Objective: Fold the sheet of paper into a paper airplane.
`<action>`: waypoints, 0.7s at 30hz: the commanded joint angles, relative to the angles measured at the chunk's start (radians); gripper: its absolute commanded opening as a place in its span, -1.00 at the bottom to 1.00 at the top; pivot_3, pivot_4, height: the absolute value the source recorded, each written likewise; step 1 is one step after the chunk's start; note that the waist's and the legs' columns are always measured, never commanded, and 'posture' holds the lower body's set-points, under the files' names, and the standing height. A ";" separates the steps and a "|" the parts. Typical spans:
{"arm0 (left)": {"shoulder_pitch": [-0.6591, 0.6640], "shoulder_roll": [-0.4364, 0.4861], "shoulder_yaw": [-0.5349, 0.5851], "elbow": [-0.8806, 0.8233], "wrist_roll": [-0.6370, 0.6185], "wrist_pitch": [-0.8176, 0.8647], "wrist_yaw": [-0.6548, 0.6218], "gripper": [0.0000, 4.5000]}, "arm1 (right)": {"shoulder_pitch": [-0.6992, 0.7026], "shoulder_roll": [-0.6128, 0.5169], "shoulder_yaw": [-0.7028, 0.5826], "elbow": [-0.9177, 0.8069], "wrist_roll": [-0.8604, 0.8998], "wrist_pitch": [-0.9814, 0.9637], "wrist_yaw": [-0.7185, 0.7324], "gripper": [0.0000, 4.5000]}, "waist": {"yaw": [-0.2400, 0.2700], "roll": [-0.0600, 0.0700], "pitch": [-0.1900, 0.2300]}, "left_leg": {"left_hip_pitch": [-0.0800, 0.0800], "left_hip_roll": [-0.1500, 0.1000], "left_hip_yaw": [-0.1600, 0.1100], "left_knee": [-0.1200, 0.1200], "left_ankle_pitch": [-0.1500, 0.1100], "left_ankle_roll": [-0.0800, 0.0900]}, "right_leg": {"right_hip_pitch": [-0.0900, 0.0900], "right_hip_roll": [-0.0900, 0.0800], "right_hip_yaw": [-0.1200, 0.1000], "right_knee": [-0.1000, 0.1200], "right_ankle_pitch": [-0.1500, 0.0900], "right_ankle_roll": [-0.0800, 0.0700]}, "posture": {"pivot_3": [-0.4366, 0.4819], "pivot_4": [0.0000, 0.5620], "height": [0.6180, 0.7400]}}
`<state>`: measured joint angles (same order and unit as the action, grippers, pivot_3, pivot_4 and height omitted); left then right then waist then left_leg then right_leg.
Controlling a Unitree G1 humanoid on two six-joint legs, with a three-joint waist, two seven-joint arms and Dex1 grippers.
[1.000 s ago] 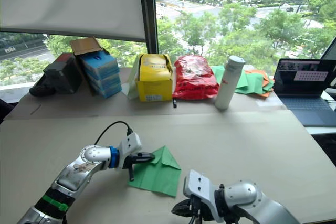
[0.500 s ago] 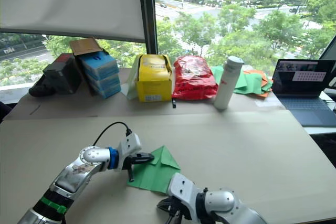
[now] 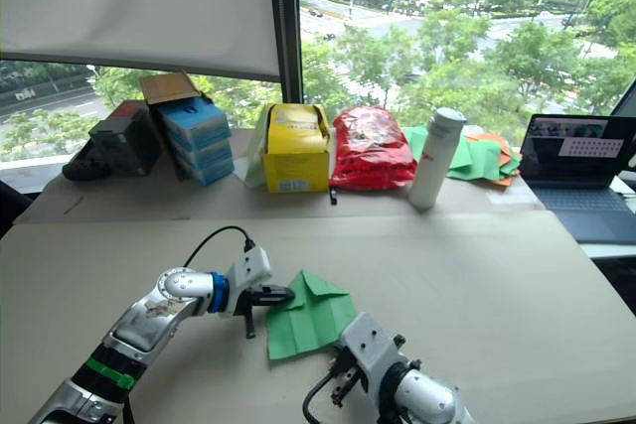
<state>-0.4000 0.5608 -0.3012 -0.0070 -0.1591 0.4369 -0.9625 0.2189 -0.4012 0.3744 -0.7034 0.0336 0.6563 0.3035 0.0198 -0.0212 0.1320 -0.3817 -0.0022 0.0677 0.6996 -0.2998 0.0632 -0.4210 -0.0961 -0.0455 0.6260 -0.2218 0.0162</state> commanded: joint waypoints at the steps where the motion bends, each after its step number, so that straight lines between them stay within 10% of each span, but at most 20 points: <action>1: 0.009 0.002 -0.028 0.043 0.036 0.007 -0.001 -0.99 | -0.006 0.046 -0.034 0.040 -0.028 -0.076 -0.058 -1.00 | -0.001 0.000 0.000 | 0.000 0.000 0.000 0.000 0.000 0.000 | 0.000 0.000 0.000 0.000 0.000 0.000 | -0.05 -0.47 1.00; 21: -0.002 0.013 -0.023 0.054 0.050 -0.008 -0.007 -0.99 | -0.146 0.118 -0.074 0.243 0.077 -0.274 0.120 -1.00 | -0.007 0.000 0.000 | 0.000 0.000 0.000 0.000 0.000 0.000 | 0.000 0.003 -0.001 0.001 0.000 0.000 | -0.05 -0.47 1.00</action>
<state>-0.4196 0.5587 -0.3080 0.0171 -0.1453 0.4132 -0.9733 0.0732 -0.2740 0.3091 -0.4556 0.1026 0.3655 0.4129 0.0128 -0.0209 0.1321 -0.3816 -0.0025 0.0680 0.6995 -0.2998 0.0634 -0.4214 -0.0936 -0.0465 0.6270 -0.2218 0.0162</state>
